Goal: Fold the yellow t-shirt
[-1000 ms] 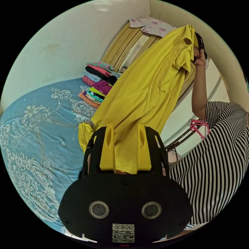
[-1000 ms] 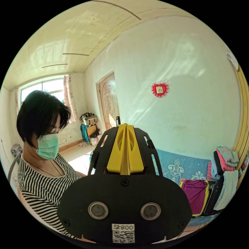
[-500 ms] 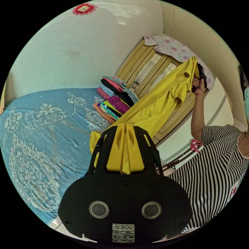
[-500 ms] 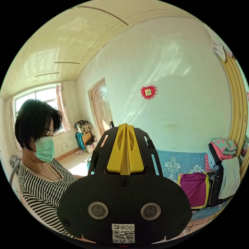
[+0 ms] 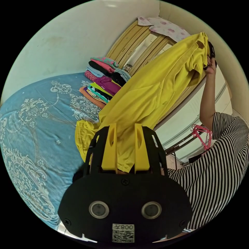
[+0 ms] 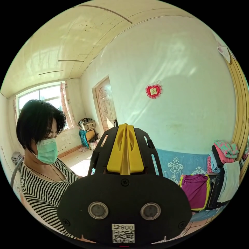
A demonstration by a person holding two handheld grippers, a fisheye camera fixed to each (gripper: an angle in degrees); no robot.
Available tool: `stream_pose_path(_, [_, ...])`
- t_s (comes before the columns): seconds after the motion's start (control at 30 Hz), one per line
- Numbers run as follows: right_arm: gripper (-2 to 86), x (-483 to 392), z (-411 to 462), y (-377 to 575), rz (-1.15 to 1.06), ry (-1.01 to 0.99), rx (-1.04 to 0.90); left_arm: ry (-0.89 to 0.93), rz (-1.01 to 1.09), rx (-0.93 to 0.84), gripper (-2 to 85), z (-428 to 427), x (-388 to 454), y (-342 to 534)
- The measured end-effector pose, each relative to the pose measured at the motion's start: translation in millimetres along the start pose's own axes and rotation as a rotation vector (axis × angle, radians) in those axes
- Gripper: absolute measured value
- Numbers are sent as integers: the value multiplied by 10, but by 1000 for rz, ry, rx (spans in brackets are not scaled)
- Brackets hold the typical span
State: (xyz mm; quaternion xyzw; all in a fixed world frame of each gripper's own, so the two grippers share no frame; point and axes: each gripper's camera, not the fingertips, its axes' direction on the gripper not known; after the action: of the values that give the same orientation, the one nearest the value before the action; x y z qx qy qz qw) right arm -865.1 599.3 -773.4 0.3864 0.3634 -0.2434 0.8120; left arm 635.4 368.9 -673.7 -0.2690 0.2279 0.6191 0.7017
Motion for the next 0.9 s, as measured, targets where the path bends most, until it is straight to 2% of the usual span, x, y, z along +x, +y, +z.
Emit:
stream_pose_path(0.1, [-2,10,-28,-24,-8,15,-9,-37,-38,-2,52,-26,87,118])
stream_pose_path(0.23, [-2,113,-101,0,7,26,11,3,-52,33,24,-310,226,332])
stream_pose_path(0.57, [-2,397,-159,28,46,62,34,-1,-80,112,4,-1011,729,838])
stream_pose_path(0.77, [-2,596,-248,43,58,96,85,-72,-83,379,2,-2215,1196,1262])
stream_pose_path(0.9, [-2,743,-320,108,64,96,150,-249,25,574,2,-3322,1886,1675])
